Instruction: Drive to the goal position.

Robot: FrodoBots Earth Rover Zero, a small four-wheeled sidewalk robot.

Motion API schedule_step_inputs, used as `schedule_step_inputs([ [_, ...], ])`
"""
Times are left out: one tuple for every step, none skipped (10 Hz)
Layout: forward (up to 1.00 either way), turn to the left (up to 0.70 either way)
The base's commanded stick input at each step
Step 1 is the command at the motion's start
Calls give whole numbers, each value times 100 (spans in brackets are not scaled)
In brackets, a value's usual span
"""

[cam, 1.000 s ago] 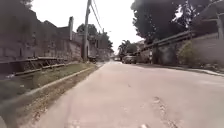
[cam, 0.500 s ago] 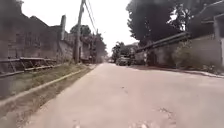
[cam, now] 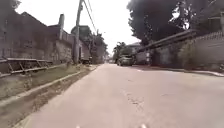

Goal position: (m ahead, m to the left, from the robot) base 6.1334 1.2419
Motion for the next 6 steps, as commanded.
schedule_step_inputs([
  [100,0],
  [100,0],
  [100,0],
  [100,0],
  [100,0],
  [100,0],
])
